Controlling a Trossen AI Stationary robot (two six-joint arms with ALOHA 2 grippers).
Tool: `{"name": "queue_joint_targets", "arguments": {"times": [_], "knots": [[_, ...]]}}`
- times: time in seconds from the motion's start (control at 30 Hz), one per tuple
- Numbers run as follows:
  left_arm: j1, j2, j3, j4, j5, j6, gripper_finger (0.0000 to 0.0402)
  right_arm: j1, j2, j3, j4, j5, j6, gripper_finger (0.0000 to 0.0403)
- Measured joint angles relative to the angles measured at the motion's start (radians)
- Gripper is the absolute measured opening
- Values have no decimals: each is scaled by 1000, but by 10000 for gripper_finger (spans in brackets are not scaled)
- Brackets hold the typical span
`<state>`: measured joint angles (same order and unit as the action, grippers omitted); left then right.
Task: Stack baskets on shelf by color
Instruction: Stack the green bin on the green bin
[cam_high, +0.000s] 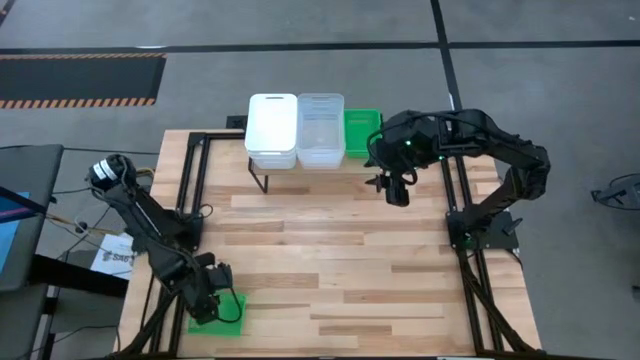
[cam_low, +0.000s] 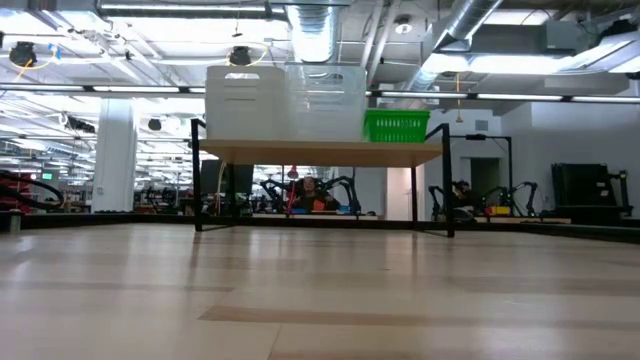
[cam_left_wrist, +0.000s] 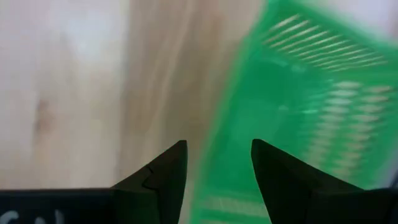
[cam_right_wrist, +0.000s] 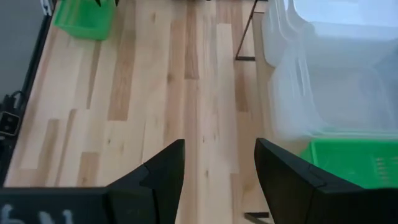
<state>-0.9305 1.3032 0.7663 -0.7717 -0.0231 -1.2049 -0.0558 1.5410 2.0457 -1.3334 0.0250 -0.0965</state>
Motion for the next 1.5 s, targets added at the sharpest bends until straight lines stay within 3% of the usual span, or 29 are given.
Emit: {"name": "queue_joint_targets", "arguments": {"times": [0.23, 0.53, 0.73, 0.93, 1.23, 1.5], "knots": [[60, 8, -97, 148, 88, 41, 147, 37, -4, 0, -53, 0, 99, 214], [137, 7, -118, 161, 61, 39, 9, 119, -5, 0, -69, 0, 175, 214], [237, 7, -118, 181, -44, -38, 1, 197, -5, 0, -69, 1, 294, 214], [418, 7, -118, 351, -205, -103, 0, 289, 0, -4, -70, 35, 413, 214], [673, 7, -118, 659, -223, -109, 0, 408, 3, -72, -66, 202, 609, 214], [722, 7, -118, 770, -244, -132, 16, 494, 3, -207, 29, 269, 665, 214]]}}
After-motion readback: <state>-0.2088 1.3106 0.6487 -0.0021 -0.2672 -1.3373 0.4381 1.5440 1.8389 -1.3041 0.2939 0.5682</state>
